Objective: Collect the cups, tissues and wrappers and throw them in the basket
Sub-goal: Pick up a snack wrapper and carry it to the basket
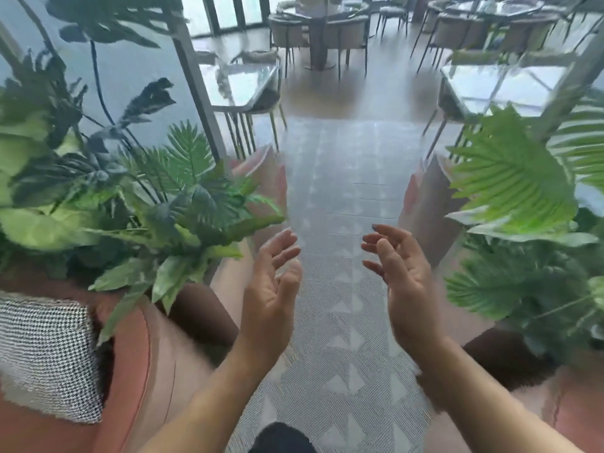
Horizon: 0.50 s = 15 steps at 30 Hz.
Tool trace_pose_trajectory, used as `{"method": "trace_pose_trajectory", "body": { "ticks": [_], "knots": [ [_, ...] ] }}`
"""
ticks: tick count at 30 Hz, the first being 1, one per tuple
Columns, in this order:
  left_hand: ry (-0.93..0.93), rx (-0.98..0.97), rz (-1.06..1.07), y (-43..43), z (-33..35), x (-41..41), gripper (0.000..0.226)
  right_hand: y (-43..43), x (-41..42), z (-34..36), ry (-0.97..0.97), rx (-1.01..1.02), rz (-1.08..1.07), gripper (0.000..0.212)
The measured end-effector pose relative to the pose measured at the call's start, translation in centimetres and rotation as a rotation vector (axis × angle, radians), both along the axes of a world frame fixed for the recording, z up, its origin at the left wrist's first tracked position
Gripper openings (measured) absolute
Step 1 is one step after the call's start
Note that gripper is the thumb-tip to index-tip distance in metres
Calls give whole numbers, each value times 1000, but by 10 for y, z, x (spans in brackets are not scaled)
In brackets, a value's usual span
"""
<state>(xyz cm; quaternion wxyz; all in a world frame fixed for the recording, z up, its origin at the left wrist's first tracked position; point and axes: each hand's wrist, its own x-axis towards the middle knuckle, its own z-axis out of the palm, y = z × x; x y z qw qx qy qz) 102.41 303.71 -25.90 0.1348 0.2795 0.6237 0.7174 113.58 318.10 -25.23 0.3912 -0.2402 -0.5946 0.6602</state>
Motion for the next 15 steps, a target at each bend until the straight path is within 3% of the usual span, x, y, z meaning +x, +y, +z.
{"method": "trace_pose_trajectory", "body": {
  "ticks": [9, 15],
  "knots": [
    [43, -8, 75, 131, 2, -131, 43, 137, -166, 2, 21, 6, 71, 45],
    [85, -6, 110, 231, 9, -255, 53, 232, -306, 4, -4, 23, 114, 48]
  ]
}}
